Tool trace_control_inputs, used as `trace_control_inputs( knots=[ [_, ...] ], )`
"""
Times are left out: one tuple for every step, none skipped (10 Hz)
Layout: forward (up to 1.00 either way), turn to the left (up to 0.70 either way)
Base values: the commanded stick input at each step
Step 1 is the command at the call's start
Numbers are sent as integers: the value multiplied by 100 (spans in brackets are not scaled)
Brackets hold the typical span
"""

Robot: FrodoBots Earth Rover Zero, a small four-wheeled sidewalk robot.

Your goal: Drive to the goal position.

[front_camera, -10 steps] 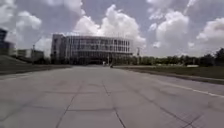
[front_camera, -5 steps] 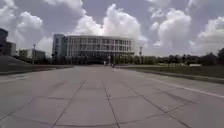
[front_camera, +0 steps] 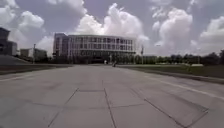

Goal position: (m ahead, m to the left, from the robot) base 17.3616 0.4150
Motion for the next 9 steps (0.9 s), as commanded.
trace_control_inputs(
  knots=[
    [70, 38],
    [70, 38],
    [70, 38],
    [70, 38],
    [70, 38],
    [70, 38],
    [70, 38],
    [70, 38],
    [70, 38]
  ],
)
